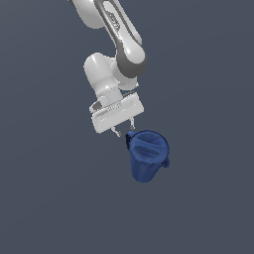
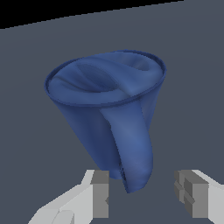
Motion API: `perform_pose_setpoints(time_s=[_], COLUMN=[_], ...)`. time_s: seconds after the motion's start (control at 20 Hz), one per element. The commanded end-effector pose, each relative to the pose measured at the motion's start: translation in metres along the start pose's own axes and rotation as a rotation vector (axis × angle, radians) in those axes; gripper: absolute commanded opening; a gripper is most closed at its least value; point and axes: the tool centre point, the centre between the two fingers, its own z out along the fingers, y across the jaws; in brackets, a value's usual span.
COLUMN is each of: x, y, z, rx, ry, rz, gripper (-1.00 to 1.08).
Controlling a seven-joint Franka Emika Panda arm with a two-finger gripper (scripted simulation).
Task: Pick up the object and move it to a goal position.
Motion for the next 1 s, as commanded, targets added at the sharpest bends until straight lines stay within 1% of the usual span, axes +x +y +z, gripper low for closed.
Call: perform_pose_setpoints(time_s=[0.0,0.45,0.5,0.95], x=[0.0,0.001,0.001,0.001], y=[0.0,-0.001,-0.001,-0.001], z=[0.007,0.02,0.02,0.02], rx=[0.0,0.001,0.001,0.001], ry=[0.001,0.004,0.004,0.004], rz=[-0.001,-0.001,-0.001,-0.001], gripper=[0.28,0.28,-1.0,-1.0])
